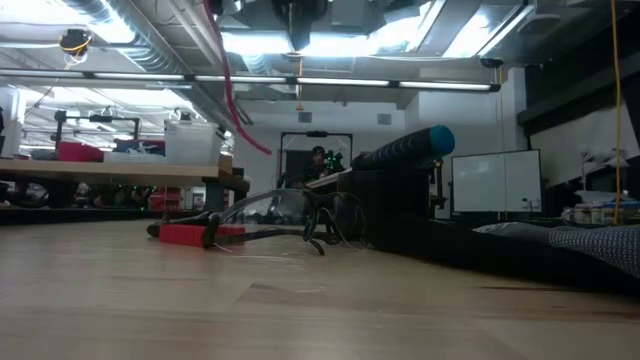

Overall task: Coil cords
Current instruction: Coil the red wire around the spool

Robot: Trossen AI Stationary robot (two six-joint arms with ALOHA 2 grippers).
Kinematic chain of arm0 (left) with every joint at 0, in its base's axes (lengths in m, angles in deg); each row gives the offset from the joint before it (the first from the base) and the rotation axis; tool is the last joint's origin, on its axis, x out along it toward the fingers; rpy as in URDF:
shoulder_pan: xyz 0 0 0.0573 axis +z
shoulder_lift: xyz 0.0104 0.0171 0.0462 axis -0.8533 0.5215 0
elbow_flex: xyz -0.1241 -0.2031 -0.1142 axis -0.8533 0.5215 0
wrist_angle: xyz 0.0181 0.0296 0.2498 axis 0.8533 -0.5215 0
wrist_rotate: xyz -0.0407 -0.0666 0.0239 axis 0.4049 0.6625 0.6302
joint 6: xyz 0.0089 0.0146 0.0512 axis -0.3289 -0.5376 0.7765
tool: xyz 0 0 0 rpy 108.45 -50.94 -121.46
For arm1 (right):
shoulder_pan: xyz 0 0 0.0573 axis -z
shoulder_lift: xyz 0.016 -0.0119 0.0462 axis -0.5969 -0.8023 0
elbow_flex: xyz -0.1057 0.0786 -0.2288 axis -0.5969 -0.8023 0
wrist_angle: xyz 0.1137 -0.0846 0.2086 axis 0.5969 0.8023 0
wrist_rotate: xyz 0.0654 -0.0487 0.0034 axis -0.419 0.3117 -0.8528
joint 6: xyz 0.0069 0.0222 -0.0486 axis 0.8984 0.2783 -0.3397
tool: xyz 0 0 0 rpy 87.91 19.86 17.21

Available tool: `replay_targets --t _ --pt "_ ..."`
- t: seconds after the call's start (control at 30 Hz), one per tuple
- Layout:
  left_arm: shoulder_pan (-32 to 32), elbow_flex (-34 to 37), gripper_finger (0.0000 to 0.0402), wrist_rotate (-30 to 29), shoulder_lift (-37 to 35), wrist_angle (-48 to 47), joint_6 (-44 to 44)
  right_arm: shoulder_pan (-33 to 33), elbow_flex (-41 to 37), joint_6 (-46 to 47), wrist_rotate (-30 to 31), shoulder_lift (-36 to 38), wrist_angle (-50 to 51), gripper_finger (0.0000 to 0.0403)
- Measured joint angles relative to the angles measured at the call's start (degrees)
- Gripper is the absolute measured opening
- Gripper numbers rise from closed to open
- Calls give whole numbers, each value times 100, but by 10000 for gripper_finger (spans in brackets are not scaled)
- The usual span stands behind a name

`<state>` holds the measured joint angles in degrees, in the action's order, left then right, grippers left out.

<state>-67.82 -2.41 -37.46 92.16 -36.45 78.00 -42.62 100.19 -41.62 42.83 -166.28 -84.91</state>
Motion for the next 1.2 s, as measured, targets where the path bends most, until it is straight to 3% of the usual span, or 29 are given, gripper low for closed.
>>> replay_targets --t 0.3,0.77,1.2 --pt "-13 7 0 -21 -55 -459 112 -4 11 -37 -792 11 -309 0" --pt "-57 8 0 11 -58 -1033 -45 2 11 74 -1294 152 -369 0" --pt "-616 14 0 -85 -228 -1538 -288 177 11 -295 -1282 657 222 0"
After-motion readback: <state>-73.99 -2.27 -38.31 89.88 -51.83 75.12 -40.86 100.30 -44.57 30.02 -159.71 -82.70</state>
